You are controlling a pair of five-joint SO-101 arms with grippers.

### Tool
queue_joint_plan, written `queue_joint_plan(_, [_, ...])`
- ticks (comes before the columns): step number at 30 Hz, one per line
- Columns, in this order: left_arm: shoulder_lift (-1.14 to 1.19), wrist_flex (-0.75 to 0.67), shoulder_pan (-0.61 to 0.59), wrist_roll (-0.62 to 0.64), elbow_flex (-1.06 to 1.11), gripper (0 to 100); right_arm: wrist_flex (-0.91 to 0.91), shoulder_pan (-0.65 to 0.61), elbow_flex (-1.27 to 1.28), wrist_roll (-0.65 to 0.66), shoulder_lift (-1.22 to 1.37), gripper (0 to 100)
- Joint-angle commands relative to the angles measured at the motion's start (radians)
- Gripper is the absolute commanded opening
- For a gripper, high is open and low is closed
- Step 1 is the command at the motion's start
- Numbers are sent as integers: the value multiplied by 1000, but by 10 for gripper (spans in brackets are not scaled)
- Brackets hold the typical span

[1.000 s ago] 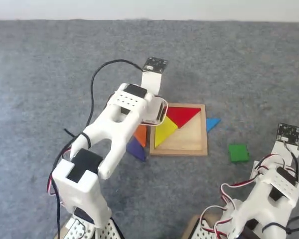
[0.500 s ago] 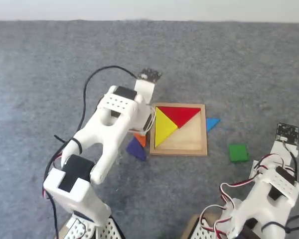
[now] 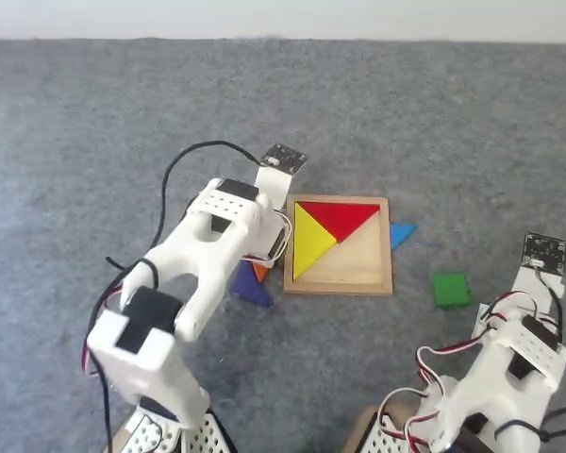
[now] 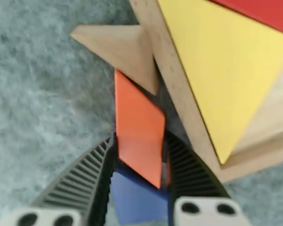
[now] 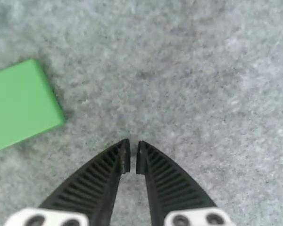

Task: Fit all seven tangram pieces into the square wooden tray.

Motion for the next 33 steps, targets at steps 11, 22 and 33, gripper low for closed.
queue_joint_plan(11, [-95,68,-48,-77,-99,23,-19,-12,-8,18,-25,42])
queue_joint_plan(22, [-238,103,-265,-166,-93,23,-19,-12,-8,18,-25,42])
queue_joint_plan(33, [-238,34,-405,-261,93,116,-19,-12,-6,18,-25,42])
